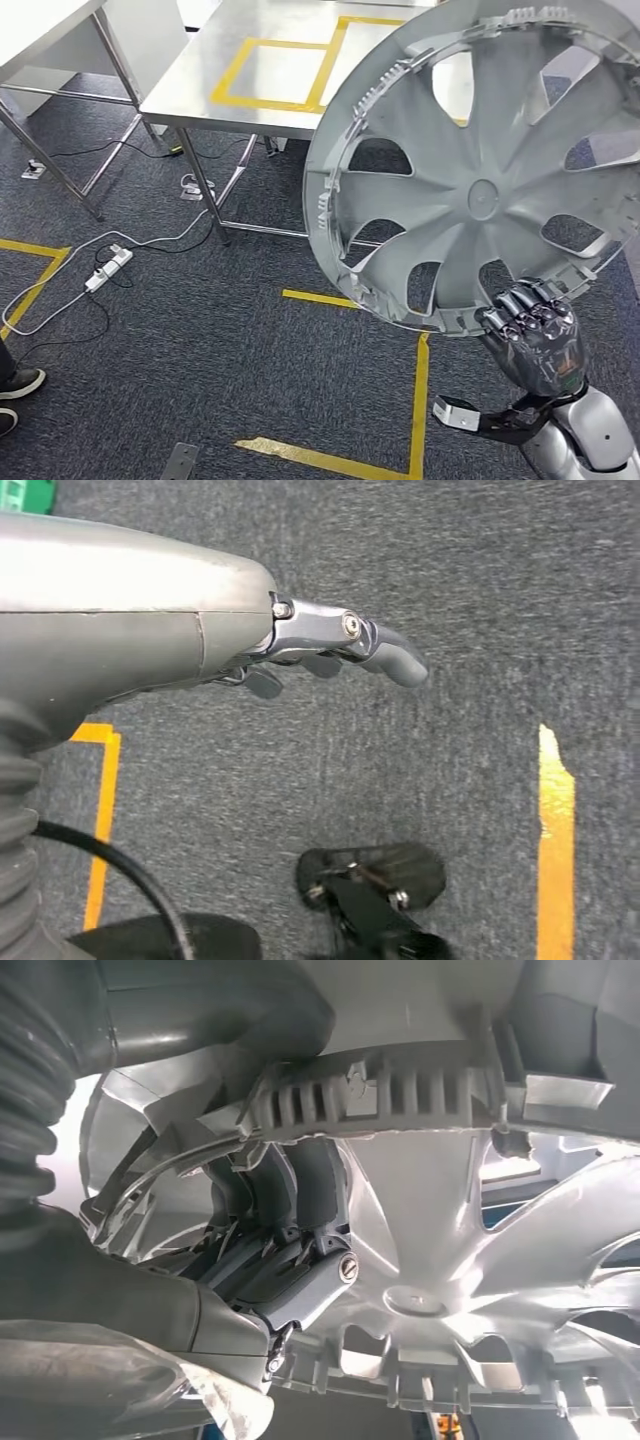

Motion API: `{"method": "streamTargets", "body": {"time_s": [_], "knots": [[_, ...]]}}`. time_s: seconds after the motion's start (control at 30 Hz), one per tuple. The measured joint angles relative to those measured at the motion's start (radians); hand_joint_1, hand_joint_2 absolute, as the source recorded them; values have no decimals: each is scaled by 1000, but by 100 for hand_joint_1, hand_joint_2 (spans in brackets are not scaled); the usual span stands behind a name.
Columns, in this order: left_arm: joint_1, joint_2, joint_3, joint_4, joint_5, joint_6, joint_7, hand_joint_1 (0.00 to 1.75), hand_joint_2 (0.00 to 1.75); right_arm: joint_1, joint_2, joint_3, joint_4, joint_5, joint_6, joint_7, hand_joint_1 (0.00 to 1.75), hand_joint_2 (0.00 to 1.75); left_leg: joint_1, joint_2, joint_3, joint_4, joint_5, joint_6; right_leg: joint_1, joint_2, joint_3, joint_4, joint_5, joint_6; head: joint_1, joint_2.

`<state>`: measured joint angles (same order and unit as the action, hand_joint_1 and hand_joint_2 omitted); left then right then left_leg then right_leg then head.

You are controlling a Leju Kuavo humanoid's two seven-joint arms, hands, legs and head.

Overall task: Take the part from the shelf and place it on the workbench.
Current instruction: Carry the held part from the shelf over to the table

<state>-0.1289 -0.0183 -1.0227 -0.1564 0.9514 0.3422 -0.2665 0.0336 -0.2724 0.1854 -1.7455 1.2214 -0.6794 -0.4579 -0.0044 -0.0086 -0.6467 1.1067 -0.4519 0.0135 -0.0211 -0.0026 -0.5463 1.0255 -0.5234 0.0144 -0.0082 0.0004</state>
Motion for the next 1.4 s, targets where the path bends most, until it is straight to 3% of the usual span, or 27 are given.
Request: {"method": "streamTargets", "body": {"time_s": [0.07, 0.17, 0.2, 0.3, 0.33, 0.37, 0.4, 0.47, 0.53, 0.7, 0.77, 0.83, 0.87, 0.9, 0.97, 1.03, 1.17, 1.23, 1.33, 1.37, 1.4], "knots": [[-1, 0, 0, 0, 0, 0, 0, 0, 175, 0, 0, 0, 0, 0, 0, 0, 175, 175, -5, 1, 23, -56, 2, 7, 2, 0, -2, -2, -3, 10, 1, 0], [0, -1, 0, 0, 0, -2, 0, 0, 175, -1, 0, 0, 1, 1, 0, -3, 175, 175, -3, 1, 32, -77, -3, 16, 1, -2, -6, -2, -11, 27, 2, 0], [-1, -1, 0, 0, 0, -2, 0, 0, 175, -3, 0, 0, 1, 0, 0, -4, 175, 175, -1, 1, 38, -83, -3, 21, 1, -1, -17, 21, -24, 31, 2, 0], [-6, -2, 0, 0, 0, -5, 0, 0, 175, -9, 0, 0, 5, 0, 0, -5, 175, 175, -1, 0, 49, -88, -9, 33, 1, 1, -117, 194, -88, 35, 5, 0], [-6, -2, 0, 0, 0, -6, 0, 0, 175, -9, 0, 0, 6, 0, 0, -4, 175, 175, -2, 0, 53, -88, -13, 35, 1, 1, -154, 247, -96, 36, 5, 0], [-5, -3, -1, 0, 1, -7, 0, 0, 175, -9, 0, 0, 9, 0, 0, -3, 175, 175, -3, 0, 58, -88, -18, 36, 1, 1, -177, 269, -86, 38, 5, 0], [-4, -3, -1, 0, 2, -8, 0, 0, 175, -9, 0, 0, 11, -1, 0, -1, 175, 175, -2, 0, 65, -87, -24, 35, 0, 1, -181, 253, -55, 40, 5, 0], [-3, -4, -2, 0, 5, -9, 0, 0, 175, -9, 0, 0, 13, -9, 0, 2, 175, 175, -1, -2, 82, -85, -39, 29, -2, 0, -142, 137, 31, 43, 5, 0], [-3, -3, -4, 0, 8, -10, 0, 0, 175, -10, 0, 1, 15, -15, 0, 2, 175, 175, -4, -4, 89, -80, -52, 19, -2, 1, -94, 39, 66, 39, 6, 0], [-5, 1, -6, 0, 11, -27, -5, 0, 175, -8, 4, -1, 14, -34, 0, -16, 175, 175, -6, -3, 87, -54, -79, -2, -4, 5, -66, 12, 42, 5, 2, 0], [-6, 0, -7, 0, 12, -32, -7, 0, 175, -9, 9, -2, 12, -42, 0, -21, 175, 175, -2, -1, 42, 42, -119, -13, -5, 4, -51, 10, 32, -5, -1, 0], [-5, -2, -7, 0, 12, -35, -8, 0, 175, -9, 13, -2, 12, -47, 0, -24, 175, 175, 1, 0, -38, 176, -158, -18, -3, 5, -38, 10, 21, -9, -2, 0], [-3, -2, -7, 0, 13, -35, -9, 0, 175, -9, 15, -2, 12, -48, 0, -26, 175, 175, 2, 0, -67, 213, -156, -17, -3, 7, -30, 10, 15, -9, -2, 0], [-2, -2, -8, 0, 13, -35, -9, 0, 175, -8, 16, -2, 12, -48, 0, -27, 175, 175, 2, 0, -79, 214, -132, -15, -2, 10, -21, 10, 8, -9, -2, 0], [-1, -1, -8, 0, 14, -35, -9, 0, 175, -8, 18, -2, 11, -48, 0, -27, 175, 175, 0, -1, -54, 109, -39, -7, -2, 16, 0, 9, -7, -6, -2, 0], [-1, 0, -8, 0, 15, -35, -9, 0, 175, -8, 21, -2, 11, -49, 0, -27, 175, 175, -5, -6, -15, -4, 19, 4, -2, 22, 11, 7, -20, 4, -2, 0], [-1, 0, -8, 0, 17, -37, -11, 0, 175, -6, 23, -2, 10, -53, 0, -27, 175, 175, -7, -8, 10, -64, 4, 17, -4, 27, 12, -5, -28, 27, -2, 0], [-1, 0, -8, 0, 18, -38, -13, 0, 175, -6, 23, -2, 10, -58, 0, -28, 175, 175, -3, -5, 28, -83, 1, 26, -2, 20, -4, 29, -48, 32, 1, 0], [-3, 0, -8, 0, 18, -39, -14, 0, 175, -3, 23, -2, 9, -66, 0, -29, 175, 175, -5, 0, 49, -91, -13, 39, 0, 14, -116, 210, -106, 33, 4, 0], [-1, 0, -8, 0, 18, -40, -14, 0, 175, 1, 23, -2, 9, -67, 0, -28, 175, 175, -7, 2, 56, -90, -20, 40, 0, 14, -152, 255, -107, 35, 4, 0], [0, -1, -9, 0, 18, -41, -14, 0, 175, 5, 23, -2, 9, -69, 0, -28, 175, 175, -7, 3, 66, -90, -28, 40, 0, 13, -170, 266, -88, 38, 4, 0]]}}
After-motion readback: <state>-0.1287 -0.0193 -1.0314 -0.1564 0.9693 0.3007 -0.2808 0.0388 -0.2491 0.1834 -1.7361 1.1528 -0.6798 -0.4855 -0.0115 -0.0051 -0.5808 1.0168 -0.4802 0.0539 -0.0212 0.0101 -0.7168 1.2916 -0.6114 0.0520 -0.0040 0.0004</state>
